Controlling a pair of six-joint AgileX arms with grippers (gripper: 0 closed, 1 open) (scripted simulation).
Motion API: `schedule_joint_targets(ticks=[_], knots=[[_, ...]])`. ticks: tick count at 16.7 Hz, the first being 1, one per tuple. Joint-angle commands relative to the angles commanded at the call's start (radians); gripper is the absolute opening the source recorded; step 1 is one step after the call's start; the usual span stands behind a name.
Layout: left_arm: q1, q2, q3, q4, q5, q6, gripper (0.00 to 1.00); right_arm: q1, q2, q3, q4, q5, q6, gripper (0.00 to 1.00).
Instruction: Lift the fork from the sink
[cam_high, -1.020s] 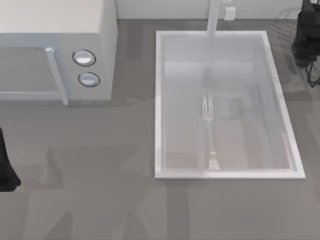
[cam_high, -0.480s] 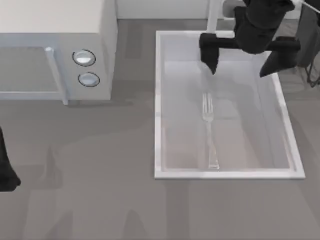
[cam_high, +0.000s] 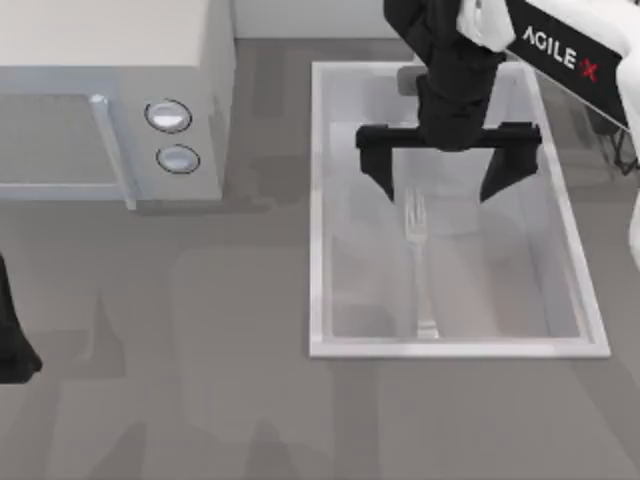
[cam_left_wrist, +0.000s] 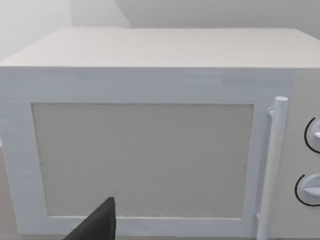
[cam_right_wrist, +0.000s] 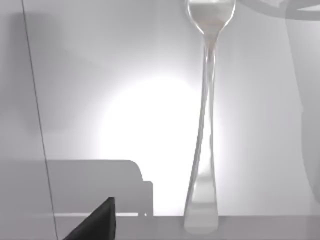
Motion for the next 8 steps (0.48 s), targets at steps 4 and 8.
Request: schedule_joint_targets(ticks=[4,8], knots=[[0.000,0.000,0.000,0.000,0.000,0.000,1.00,-0.006,0.000,-0.003,0.002,0.000,-0.001,1.00],[0.000,0.000,0.000,0.000,0.000,0.000,1.00,-0.005,0.025,-0.059,0.074,0.000,-0.001,1.00]])
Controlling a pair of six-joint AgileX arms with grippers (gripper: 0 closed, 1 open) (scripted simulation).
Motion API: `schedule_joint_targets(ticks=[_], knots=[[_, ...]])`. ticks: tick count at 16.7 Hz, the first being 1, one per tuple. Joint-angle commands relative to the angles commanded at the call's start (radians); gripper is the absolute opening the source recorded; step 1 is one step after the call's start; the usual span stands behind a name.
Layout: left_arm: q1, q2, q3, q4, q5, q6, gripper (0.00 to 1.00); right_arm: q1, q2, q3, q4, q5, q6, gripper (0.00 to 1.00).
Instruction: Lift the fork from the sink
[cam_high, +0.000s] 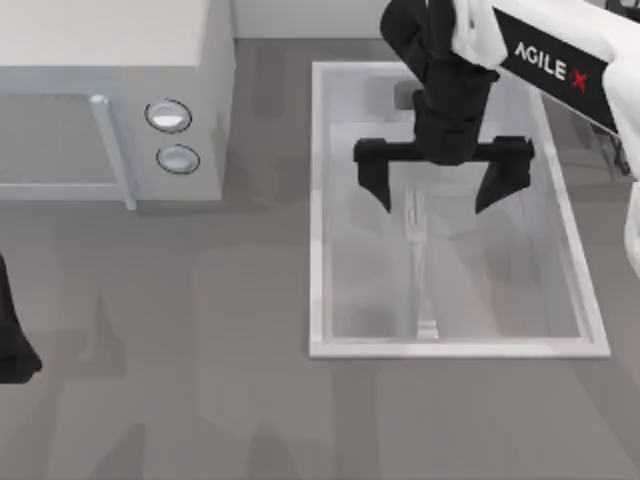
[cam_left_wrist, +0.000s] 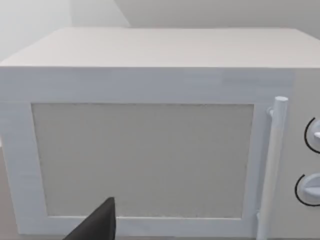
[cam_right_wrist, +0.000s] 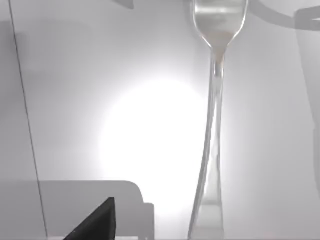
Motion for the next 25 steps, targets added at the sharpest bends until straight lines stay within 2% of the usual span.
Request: schedule_joint_targets(ticks=[7,13,25], knots=[[0.000,0.000,0.000,0.000,0.000,0.000,1.00,0.005,0.116,-0.205,0.342,0.002,0.003,1.00],[0.000,0.000,0.000,0.000,0.000,0.000,1.00,0.006,0.135,-0.230,0.375,0.002,0.003,1.00],[0.000,0.000,0.000,0.000,0.000,0.000,1.00,0.006,0.135,-0.230,0.375,0.002,0.003,0.10]])
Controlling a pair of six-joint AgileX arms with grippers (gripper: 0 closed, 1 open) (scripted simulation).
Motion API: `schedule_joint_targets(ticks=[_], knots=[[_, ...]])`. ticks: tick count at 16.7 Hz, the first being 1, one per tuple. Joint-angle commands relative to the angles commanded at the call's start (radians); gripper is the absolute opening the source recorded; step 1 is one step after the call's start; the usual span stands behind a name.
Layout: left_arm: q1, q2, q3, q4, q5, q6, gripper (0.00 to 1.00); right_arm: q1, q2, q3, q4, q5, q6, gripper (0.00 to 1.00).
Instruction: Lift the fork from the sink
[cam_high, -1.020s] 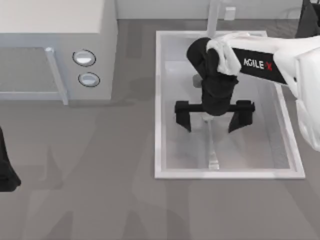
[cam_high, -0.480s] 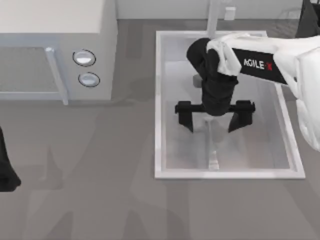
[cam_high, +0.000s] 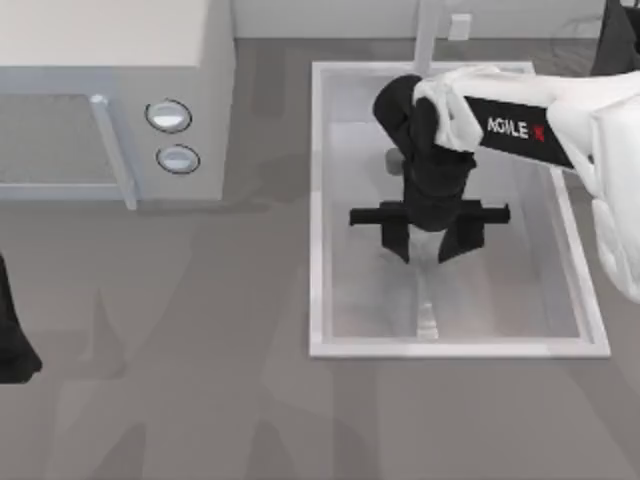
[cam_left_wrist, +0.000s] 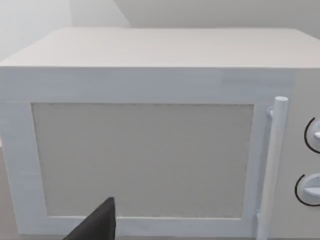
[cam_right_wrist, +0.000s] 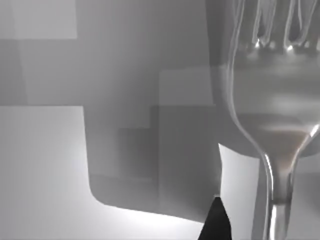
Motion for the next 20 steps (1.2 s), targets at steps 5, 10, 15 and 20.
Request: schedule_joint_targets(ticks=[5,10,15,20], knots=[[0.000,0.000,0.000,0.000,0.000,0.000,1.00,0.000,0.000,0.000,0.000,0.000,0.000,0.00],[0.000,0.000,0.000,0.000,0.000,0.000,1.00,-0.004,-0.045,0.007,-0.014,0.018,-0.012,0.00],[0.000,0.000,0.000,0.000,0.000,0.000,1.00,-0.003,-0.061,0.108,-0.127,0.018,-0.012,0.00],[0.000,0.000,0.000,0.000,0.000,0.000,1.00,-0.004,-0.106,0.310,-0.392,0.017,-0.013,0.00]])
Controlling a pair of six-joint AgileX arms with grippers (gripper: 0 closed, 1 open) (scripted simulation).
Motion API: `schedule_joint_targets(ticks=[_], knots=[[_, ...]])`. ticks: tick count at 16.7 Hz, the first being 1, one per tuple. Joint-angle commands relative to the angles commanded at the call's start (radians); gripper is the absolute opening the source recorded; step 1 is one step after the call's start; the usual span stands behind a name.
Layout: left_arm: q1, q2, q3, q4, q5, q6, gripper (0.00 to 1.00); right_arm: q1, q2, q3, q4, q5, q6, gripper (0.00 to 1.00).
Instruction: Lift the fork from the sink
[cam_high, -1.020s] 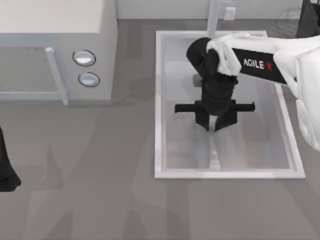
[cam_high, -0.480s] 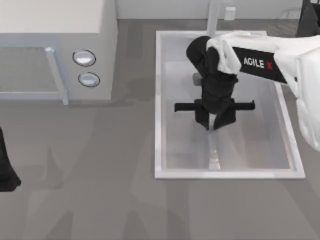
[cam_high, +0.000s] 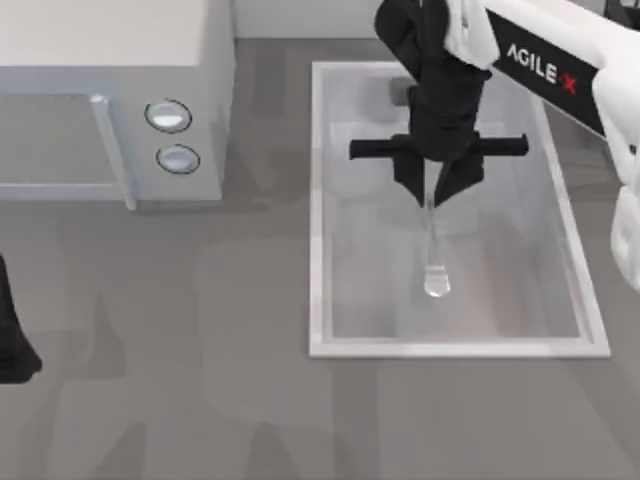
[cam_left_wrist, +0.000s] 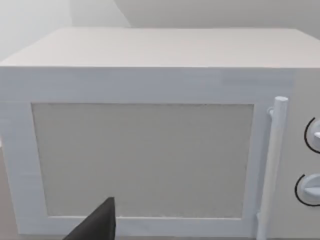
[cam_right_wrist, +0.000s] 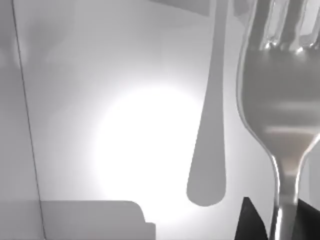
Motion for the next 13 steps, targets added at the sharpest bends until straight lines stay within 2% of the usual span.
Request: schedule_joint_targets(ticks=[5,10,13], knots=[[0.000,0.000,0.000,0.000,0.000,0.000,1.00,-0.002,-0.036,0.114,-0.135,0.000,-0.002,0.00],[0.000,0.000,0.000,0.000,0.000,0.000,1.00,-0.007,-0.047,0.100,-0.131,-0.001,-0.008,0.00],[0.000,0.000,0.000,0.000,0.000,0.000,1.00,-0.056,-0.139,0.004,-0.120,-0.004,-0.057,0.00]])
